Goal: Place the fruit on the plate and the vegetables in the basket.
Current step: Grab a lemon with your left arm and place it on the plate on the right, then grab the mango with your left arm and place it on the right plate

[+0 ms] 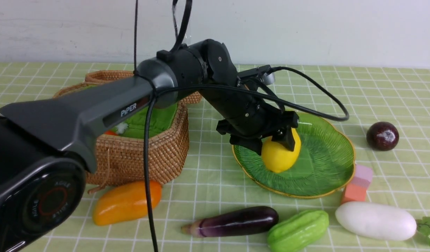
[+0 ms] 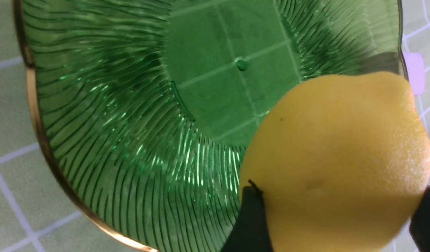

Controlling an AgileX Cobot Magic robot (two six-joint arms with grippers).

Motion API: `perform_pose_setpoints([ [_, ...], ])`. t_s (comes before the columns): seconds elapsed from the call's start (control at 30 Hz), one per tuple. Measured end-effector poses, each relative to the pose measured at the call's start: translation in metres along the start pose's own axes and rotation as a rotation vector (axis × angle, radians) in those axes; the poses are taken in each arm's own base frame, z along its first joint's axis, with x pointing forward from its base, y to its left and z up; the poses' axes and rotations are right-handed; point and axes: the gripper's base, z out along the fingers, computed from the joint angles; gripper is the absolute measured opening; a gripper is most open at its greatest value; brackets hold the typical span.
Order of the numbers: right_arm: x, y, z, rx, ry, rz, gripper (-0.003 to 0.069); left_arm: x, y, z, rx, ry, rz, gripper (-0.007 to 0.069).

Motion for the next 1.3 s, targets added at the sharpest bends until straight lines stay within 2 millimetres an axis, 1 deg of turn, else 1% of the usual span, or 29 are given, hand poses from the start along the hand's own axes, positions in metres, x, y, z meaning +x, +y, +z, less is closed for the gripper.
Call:
perform_pose_setpoints([
  [0.07, 0.0, 0.0, 0.0, 0.0, 0.0, 0.0, 0.0242, -0.001, -0.001, -0.001, 0.001, -0.006, -0.001, 0.0633],
  [0.13, 0.0, 0.0, 0.0, 0.0, 0.0, 0.0, 0.0242, -0.001, -0.001, -0.001, 0.001, -0.008, -0.003, 0.0661],
  [0.27, 0.0, 0.0, 0.0, 0.0, 0.0, 0.0, 0.0242, -0.001, 0.0, -0.001, -0.005, -0.008, -0.011, 0.0668],
  [0.37, 0.0, 0.0, 0.0, 0.0, 0.0, 0.0, 0.0242, -0.001, -0.001, -0.011, -0.04, 0.002, -0.001, 0.0668],
  [0.43, 0.0, 0.0, 0.0, 0.0, 0.0, 0.0, 0.0242, -0.002, -0.004, -0.027, -0.082, 0.003, 0.01, 0.0666],
  [0.5, 0.0, 0.0, 0.0, 0.0, 0.0, 0.0, 0.0242, -0.002, -0.005, -0.059, -0.182, 0.003, 0.043, 0.0662],
  [0.53, 0.0, 0.0, 0.0, 0.0, 0.0, 0.0, 0.0242, -0.001, -0.006, -0.079, -0.244, 0.005, 0.069, 0.0655],
  [0.57, 0.0, 0.0, 0.0, 0.0, 0.0, 0.0, 0.0242, -0.001, -0.008, -0.082, -0.241, -0.002, 0.07, 0.0655],
  [0.6, 0.0, 0.0, 0.0, 0.0, 0.0, 0.0, 0.0242, 0.002, -0.01, -0.11, -0.329, 0.01, 0.107, 0.0643],
  [0.63, 0.0, 0.0, 0.0, 0.0, 0.0, 0.0, 0.0242, 0.004, -0.012, -0.126, -0.376, 0.007, 0.127, 0.0633],
  [0.7, 0.0, 0.0, 0.0, 0.0, 0.0, 0.0, 0.0242, 0.007, -0.015, -0.147, -0.424, -0.011, 0.149, 0.0613],
  [0.73, 0.0, 0.0, 0.0, 0.0, 0.0, 0.0, 0.0242, 0.01, -0.018, -0.16, -0.438, -0.03, 0.16, 0.0598],
  [0.8, 0.0, 0.0, 0.0, 0.0, 0.0, 0.0, 0.0242, 0.018, -0.023, -0.183, -0.449, -0.058, 0.181, 0.0568],
  [0.83, 0.0, 0.0, 0.0, 0.0, 0.0, 0.0, 0.0242, 0.021, -0.024, -0.188, -0.452, -0.06, 0.189, 0.0559],
  [0.87, 0.0, 0.0, 0.0, 0.0, 0.0, 0.0, 0.0242, 0.032, -0.024, -0.196, -0.457, -0.048, 0.202, 0.0533],
  [0.9, 0.0, 0.0, 0.0, 0.0, 0.0, 0.0, 0.0242, 0.035, -0.024, -0.2, -0.456, -0.049, 0.207, 0.0526],
  [0.93, 0.0, 0.0, 0.0, 0.0, 0.0, 0.0, 0.0242, 0.045, -0.022, -0.204, -0.463, -0.028, 0.211, 0.0514],
  [0.97, 0.0, 0.0, 0.0, 0.0, 0.0, 0.0, 0.0242, 0.052, -0.019, -0.204, -0.468, -0.011, 0.212, 0.0508],
  [1.03, 0.0, 0.0, 0.0, 0.0, 0.0, 0.0, 0.0242, 0.067, -0.009, -0.198, -0.49, 0.048, 0.202, 0.05],
  [1.1, 0.0, 0.0, 0.0, 0.0, 0.0, 0.0, 0.0242, 0.089, 0.008, -0.184, -0.524, 0.14, 0.194, 0.0497],
  [1.17, 0.0, 0.0, 0.0, 0.0, 0.0, 0.0, 0.0242, 0.106, 0.024, -0.168, -0.551, 0.201, 0.21, 0.0496],
  [1.2, 0.0, 0.0, 0.0, 0.0, 0.0, 0.0, 0.0242, 0.111, 0.03, -0.163, -0.562, 0.21, 0.232, 0.0497],
  [1.3, 0.0, 0.0, 0.0, 0.0, 0.0, 0.0, 0.0242, 0.135, 0.057, -0.14, -0.623, 0.288, 0.345, 0.0497],
])
